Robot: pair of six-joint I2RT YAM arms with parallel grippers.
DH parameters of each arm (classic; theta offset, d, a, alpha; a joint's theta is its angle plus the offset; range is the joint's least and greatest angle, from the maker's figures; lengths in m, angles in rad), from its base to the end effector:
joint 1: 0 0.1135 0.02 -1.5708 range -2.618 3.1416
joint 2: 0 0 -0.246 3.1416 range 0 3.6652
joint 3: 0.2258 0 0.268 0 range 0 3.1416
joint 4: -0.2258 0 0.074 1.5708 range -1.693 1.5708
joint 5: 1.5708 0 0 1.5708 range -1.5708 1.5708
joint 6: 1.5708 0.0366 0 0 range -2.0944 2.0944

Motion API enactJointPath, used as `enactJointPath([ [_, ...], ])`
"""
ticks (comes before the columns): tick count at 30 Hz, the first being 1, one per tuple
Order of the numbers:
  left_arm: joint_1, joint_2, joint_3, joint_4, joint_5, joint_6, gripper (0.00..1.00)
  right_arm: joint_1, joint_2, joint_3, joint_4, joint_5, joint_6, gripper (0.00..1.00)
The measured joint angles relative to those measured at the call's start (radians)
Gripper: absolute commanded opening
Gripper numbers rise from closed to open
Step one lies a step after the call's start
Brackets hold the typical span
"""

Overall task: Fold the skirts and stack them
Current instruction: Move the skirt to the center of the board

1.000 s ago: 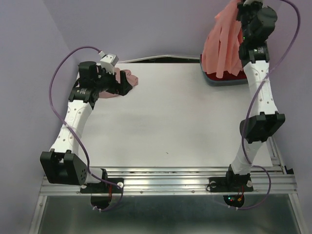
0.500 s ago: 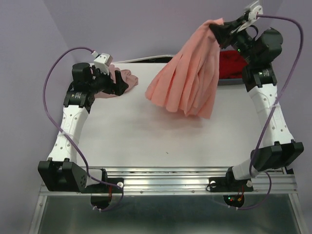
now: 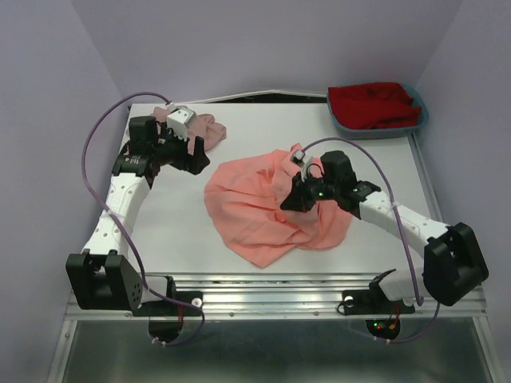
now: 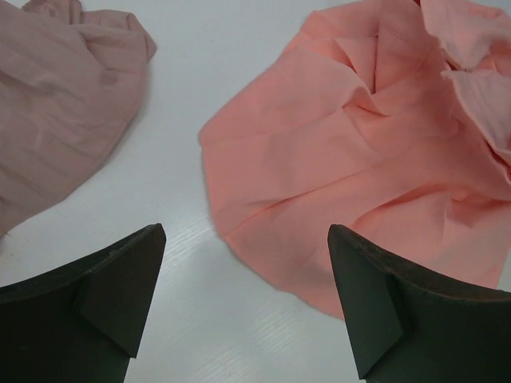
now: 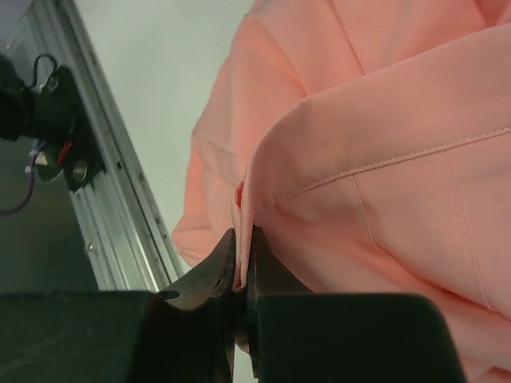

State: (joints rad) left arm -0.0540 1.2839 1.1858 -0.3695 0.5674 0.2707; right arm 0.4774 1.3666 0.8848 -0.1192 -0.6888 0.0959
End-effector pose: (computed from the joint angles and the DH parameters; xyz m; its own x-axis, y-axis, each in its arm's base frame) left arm 0.3083 -0.0364 0.3363 -0.2934 0.2417 -0.9249 0.6258 0.7799 0.0053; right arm 0.2680 0.1648 0.2287 -0.5785 -0.2160 -0.7866 -0.7685 0.4677 0.4367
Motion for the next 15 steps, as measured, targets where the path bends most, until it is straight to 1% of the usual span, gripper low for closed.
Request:
enactJointPath([
  [1, 0.0, 0.01, -0.002, -0.006, 0.003, 0.011, 0.92, 0.033, -0.012, -0.016, -0.002, -0.007, -0.003, 0.38],
  [2, 0.0, 0.017, -0.002, -0.01, 0.006, 0.018, 0.92, 0.064, -0.022, -0.026, -0.004, -0.011, -0.013, 0.5],
  [3, 0.0, 0.026, -0.002, -0.017, 0.011, 0.026, 0.91, 0.096, -0.028, -0.031, -0.008, -0.014, -0.011, 0.64],
  [5, 0.0, 0.058, -0.002, -0.03, 0.03, 0.044, 0.9, 0.13, -0.029, -0.031, -0.016, -0.031, -0.038, 0.73],
  [6, 0.0, 0.068, -0.002, -0.033, 0.035, 0.048, 0.89, 0.151, -0.029, -0.031, -0.03, -0.04, -0.045, 0.82],
  [7, 0.0, 0.089, -0.002, -0.042, 0.051, 0.061, 0.88, 0.16, -0.031, -0.027, -0.051, -0.035, -0.06, 0.86],
  [9, -0.002, 0.113, -0.002, -0.055, 0.068, 0.075, 0.88, 0.161, -0.032, -0.002, -0.106, -0.016, -0.081, 0.93],
  [11, -0.019, 0.137, -0.002, -0.064, 0.072, 0.097, 0.88, 0.157, -0.034, 0.055, -0.166, 0.02, -0.097, 0.93],
  [12, -0.039, 0.144, -0.004, -0.064, 0.071, 0.109, 0.88, 0.152, -0.039, 0.081, -0.183, 0.037, -0.1, 0.91],
  [15, -0.106, 0.149, -0.01, -0.063, 0.063, 0.113, 0.82, 0.118, -0.079, 0.158, -0.215, 0.104, -0.1, 0.79],
])
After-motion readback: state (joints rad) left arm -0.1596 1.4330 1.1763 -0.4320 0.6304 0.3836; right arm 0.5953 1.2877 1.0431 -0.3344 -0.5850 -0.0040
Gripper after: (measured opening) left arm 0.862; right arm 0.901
